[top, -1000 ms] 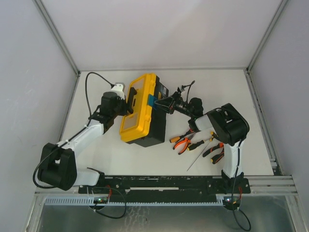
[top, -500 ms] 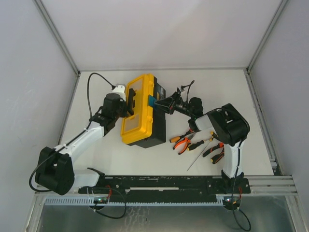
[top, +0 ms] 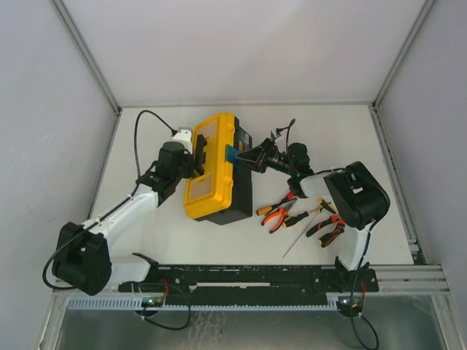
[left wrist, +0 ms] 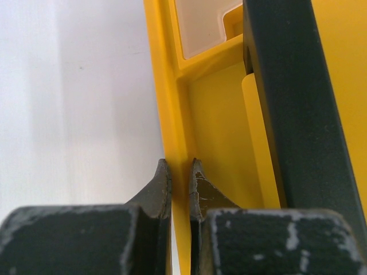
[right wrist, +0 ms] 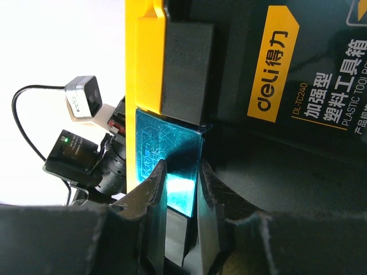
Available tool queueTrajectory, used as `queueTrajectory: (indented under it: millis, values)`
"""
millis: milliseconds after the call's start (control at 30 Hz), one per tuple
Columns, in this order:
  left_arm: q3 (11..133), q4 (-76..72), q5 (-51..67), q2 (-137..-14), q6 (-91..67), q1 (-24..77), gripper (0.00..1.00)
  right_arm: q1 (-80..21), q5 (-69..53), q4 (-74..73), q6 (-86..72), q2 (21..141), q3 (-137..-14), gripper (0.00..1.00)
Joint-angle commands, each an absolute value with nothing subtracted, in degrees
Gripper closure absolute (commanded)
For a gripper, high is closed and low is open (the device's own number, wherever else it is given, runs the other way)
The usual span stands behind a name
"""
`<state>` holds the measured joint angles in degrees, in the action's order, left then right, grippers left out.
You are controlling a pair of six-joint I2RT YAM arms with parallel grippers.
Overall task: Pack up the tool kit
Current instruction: Open the toolbox at the center of the board.
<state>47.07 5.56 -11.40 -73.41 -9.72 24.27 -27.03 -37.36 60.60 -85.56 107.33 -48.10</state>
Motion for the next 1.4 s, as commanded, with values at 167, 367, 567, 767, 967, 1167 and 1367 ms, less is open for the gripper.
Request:
queueTrajectory:
  millis: [167,367,567,767,967,1167,1367]
  values:
    - [48.58,9.84,-11.12,-75.50,-1.22,29.18,1.00,-32.19,-46.94,66.69,-79.52,96.56,-51.50,1.00]
    - [48.58,9.78,-10.97,-75.50,-1.12,29.16,1.00,-31.98,-47.66,58.97,-75.03,91.28,-51.65,1.00]
    - [48.49,9.51,-10.96,-75.88,-1.14,29.24,1.00,-32.14,-49.65,74.49,-86.81,99.02,-52.54,1.00]
    - [48.60,10.30,-13.53,-76.20,-0.57,29.50,1.00,-32.80,-46.28,53.29,-72.21,89.58,-52.53,1.00]
    - [48.69,10.46,-14.23,-75.91,0.00,29.78,1.00,-32.09,-48.12,57.30,-75.40,87.67,-52.35,1.00]
    - [48.86,10.92,-15.55,-76.48,0.83,30.71,1.00,-32.39,-48.27,57.84,-75.73,85.27,-52.11,1.00]
    - [47.56,9.24,-13.55,-75.87,0.23,30.74,1.00,-32.38,-49.45,68.77,-84.07,88.51,-51.86,1.00]
